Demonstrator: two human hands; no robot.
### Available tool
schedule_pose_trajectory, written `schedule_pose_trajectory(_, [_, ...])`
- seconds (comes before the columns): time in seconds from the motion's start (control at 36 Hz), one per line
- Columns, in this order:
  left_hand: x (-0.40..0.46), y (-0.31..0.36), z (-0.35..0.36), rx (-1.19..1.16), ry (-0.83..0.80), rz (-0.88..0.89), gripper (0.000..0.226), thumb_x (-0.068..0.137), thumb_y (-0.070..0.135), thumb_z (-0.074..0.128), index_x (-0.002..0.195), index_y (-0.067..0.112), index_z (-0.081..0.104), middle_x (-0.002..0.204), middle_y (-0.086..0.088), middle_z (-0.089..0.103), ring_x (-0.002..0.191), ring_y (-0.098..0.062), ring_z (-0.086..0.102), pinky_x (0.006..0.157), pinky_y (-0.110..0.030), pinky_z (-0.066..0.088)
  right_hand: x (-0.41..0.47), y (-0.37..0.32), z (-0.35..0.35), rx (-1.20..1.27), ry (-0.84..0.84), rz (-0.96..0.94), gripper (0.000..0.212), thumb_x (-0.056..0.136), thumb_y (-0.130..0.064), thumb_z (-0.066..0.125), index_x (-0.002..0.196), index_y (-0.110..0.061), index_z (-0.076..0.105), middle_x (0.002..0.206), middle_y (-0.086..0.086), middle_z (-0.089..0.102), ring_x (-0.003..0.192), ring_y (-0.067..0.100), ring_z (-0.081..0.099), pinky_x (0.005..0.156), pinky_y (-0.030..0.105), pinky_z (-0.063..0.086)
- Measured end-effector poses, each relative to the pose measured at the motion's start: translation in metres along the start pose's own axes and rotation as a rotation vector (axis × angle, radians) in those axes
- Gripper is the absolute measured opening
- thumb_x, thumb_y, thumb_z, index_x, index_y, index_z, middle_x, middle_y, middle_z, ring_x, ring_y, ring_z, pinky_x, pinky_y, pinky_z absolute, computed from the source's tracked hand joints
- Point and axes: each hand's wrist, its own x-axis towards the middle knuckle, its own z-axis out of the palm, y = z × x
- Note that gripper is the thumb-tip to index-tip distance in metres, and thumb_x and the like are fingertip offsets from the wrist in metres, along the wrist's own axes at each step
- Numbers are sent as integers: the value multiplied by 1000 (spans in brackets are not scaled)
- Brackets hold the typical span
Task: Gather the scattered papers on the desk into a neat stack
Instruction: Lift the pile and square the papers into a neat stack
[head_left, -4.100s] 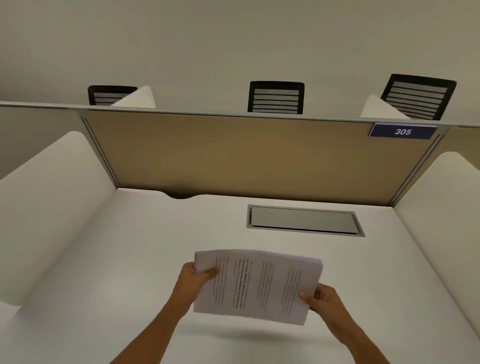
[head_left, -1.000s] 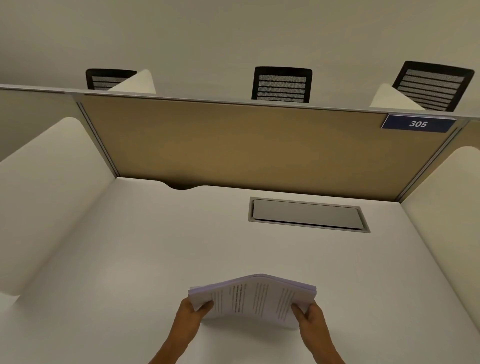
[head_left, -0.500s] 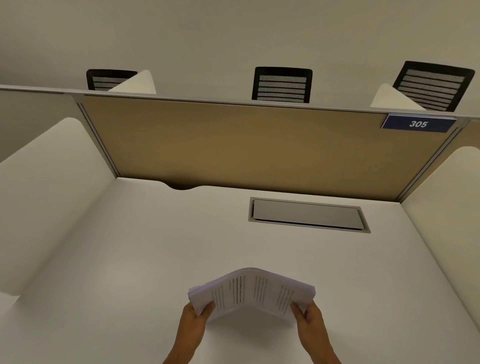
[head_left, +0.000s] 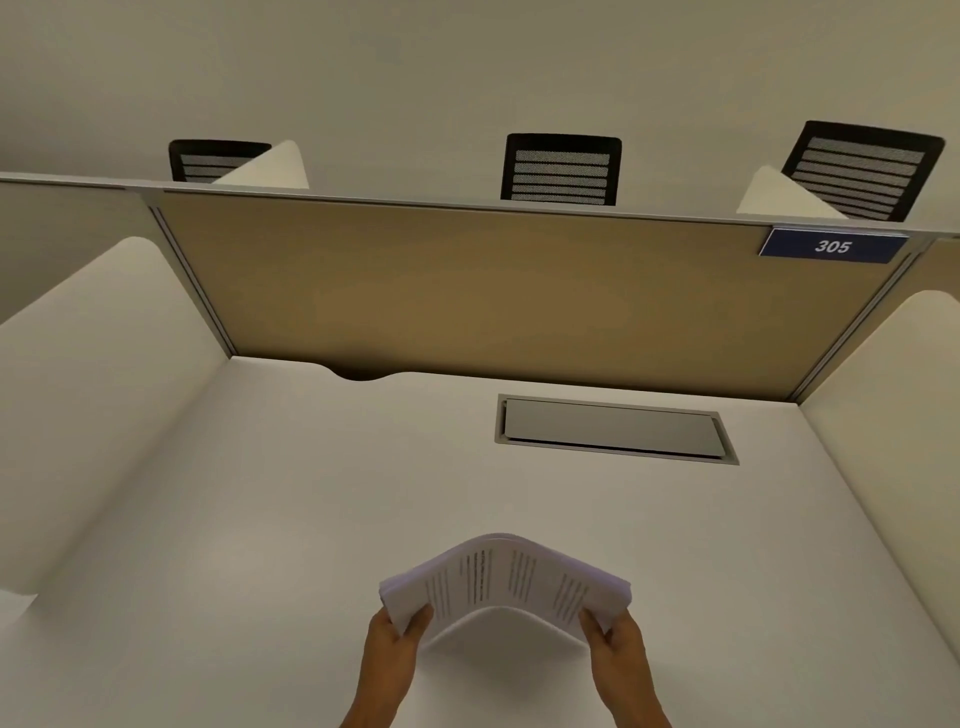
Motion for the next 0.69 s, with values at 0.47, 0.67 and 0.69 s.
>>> schedule_pose_trajectory(0.47, [-4,-3,-4,54,-37,33,23,97,11,56,118,20,60,102,1,70,95,-12,64,74,-19,47,2,16,6,-21,-32,30,34,101,-2,52,134,-9,54,116,11,68,112,28,63,97,35,46])
schedule_pose_trajectory(0.67, [-4,-16,3,112,-53,-39,31,98,13,56,128,8,58,104,-7,67,97,-21,60,83,-28,43,-3,23,10,-79,-56,53,35,101,-6,54,135,-4,55,114,8,66,112,24,60,93,30,41])
schedule_pose_trajectory(0.69, [-3,-16,3,114,-53,-39,31,98,13,55,128,7,59,103,-7,68,95,-21,61,81,-28,44,-2,21,9,-84,-53,52,34,101,-7,54,134,-4,56,113,7,67,110,23,61,92,30,41])
